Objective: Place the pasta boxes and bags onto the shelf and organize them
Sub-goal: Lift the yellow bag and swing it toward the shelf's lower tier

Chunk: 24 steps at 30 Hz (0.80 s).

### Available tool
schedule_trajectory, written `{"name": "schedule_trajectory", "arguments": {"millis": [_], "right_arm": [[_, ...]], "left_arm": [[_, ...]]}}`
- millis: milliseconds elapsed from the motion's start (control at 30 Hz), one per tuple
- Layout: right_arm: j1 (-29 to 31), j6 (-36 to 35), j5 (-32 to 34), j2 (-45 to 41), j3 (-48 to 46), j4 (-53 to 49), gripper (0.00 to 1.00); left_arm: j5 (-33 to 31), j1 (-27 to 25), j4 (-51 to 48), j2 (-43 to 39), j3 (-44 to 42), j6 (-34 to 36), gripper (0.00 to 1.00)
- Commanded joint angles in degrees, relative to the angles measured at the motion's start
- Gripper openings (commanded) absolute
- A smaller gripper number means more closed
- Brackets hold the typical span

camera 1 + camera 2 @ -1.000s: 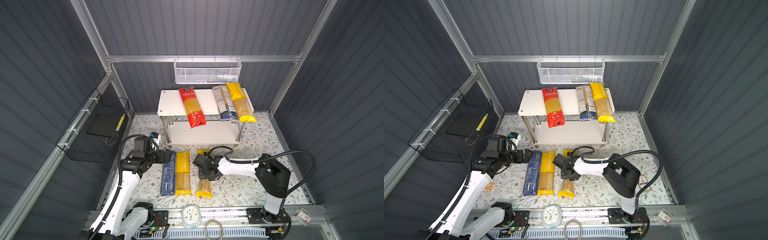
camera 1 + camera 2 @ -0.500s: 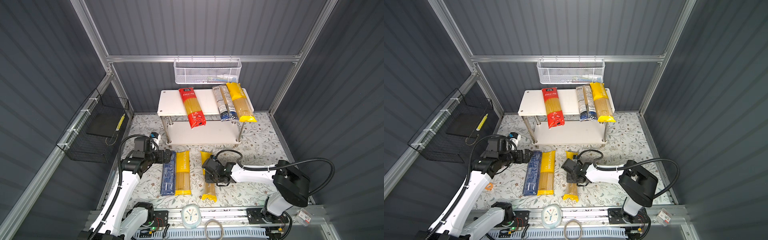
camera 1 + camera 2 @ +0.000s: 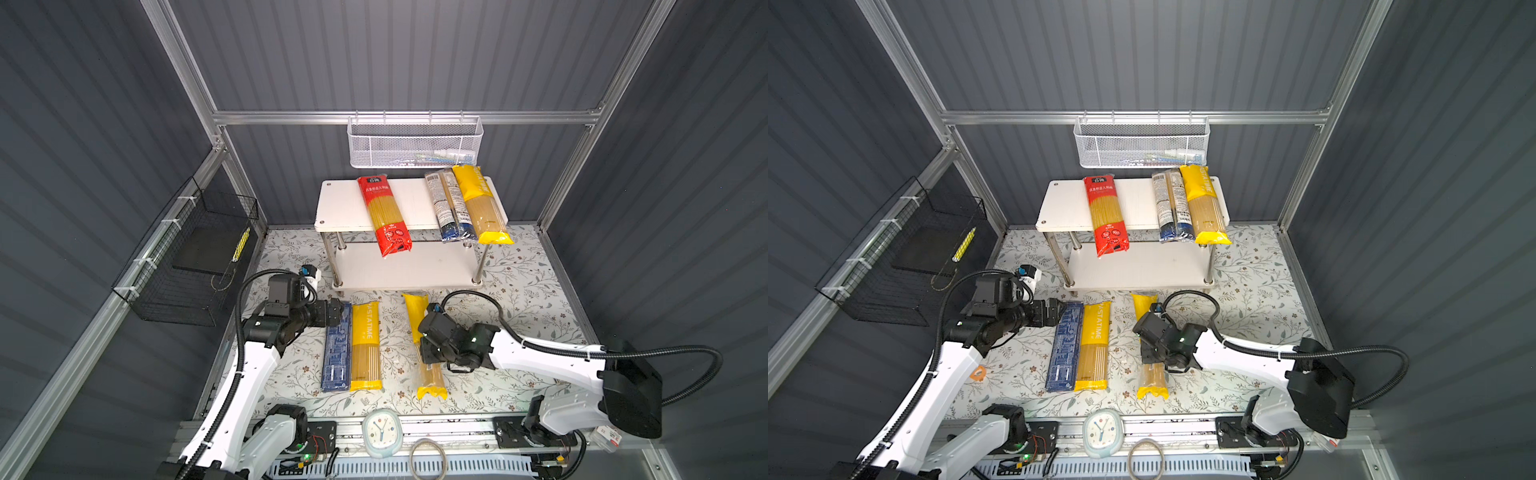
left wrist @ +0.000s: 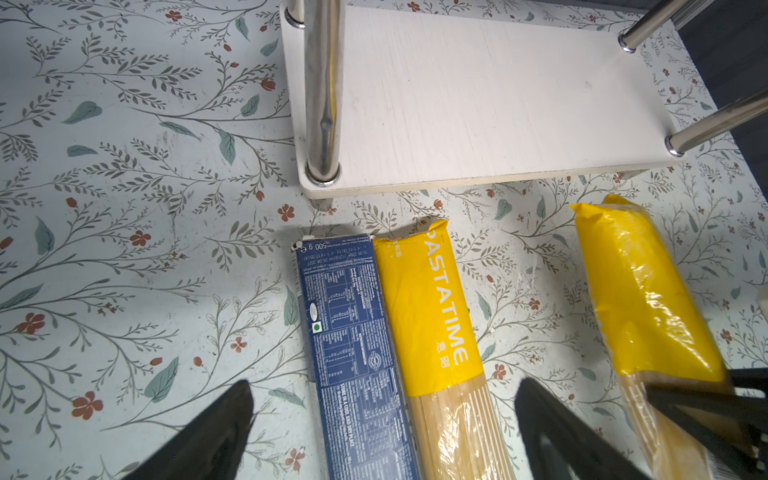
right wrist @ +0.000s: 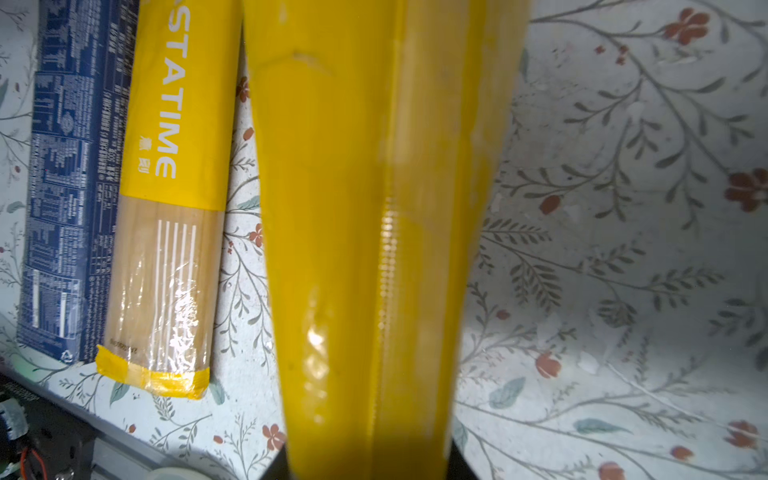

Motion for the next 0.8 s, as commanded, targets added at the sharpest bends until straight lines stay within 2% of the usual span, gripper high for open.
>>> {"name": "schedule_trajectory", "arguments": {"millis": [0,233,500,767], "right_arm": [[-2.49,-2.28,3.32,-4.59,-0.14,-0.65,0.29],[-10.77,-7.79,1.18,-8.33,-0.88,-0.4,0.29],[-18.59,-15.8,-0.29,-3.39,4.83,-2.03,0.29],[-22.79,-20.49,-1.21,2.0,11.83,-2.2,0.3]], "left_arm": [[-0.27,-0.28,-1.46,-0.16,-0.08,0.87,0.99],[-0.23,-0.24,-1.46,-0.38,-0.11,0.9,0.99],[-0.54,-0.24,-1.63,-0.6,-0.16,0.75,0.99],[-0.72,-0.26,-1.76,-0.33,-0.06,0.75,0.99]]}}
